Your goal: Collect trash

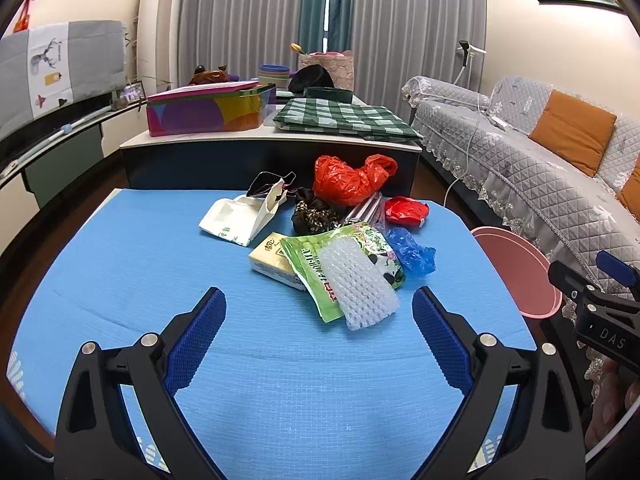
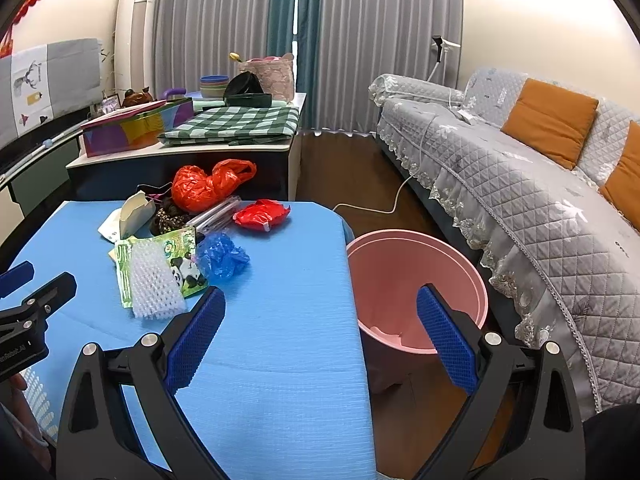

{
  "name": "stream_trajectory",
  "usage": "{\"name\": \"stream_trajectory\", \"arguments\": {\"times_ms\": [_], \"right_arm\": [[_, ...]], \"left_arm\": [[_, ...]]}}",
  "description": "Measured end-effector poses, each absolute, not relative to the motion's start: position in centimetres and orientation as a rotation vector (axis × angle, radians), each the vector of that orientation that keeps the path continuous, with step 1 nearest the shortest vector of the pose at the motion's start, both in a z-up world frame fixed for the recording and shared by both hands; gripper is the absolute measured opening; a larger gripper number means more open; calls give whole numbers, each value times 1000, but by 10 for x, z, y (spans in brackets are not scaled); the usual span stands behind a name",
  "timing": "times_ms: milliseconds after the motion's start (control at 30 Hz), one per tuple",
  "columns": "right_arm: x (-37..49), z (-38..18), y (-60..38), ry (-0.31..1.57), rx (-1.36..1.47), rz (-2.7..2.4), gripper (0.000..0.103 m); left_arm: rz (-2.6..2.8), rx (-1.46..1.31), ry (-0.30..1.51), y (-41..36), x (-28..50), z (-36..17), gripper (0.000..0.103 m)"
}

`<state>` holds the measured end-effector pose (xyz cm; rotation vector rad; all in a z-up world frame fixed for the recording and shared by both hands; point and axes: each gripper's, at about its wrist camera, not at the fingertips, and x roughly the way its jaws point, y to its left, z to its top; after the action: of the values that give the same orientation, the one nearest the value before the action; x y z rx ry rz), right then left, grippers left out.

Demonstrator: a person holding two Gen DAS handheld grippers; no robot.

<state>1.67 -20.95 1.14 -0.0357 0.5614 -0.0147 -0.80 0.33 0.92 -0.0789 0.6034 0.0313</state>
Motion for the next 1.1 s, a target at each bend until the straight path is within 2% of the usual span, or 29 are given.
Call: {"name": "stream_trajectory", "arguments": {"times_ms": [1100], "right_arm": [[13,15,-208,547,-36,-14,95]], "left_arm": [[22,-76,607,-2,-8,9,91]]}}
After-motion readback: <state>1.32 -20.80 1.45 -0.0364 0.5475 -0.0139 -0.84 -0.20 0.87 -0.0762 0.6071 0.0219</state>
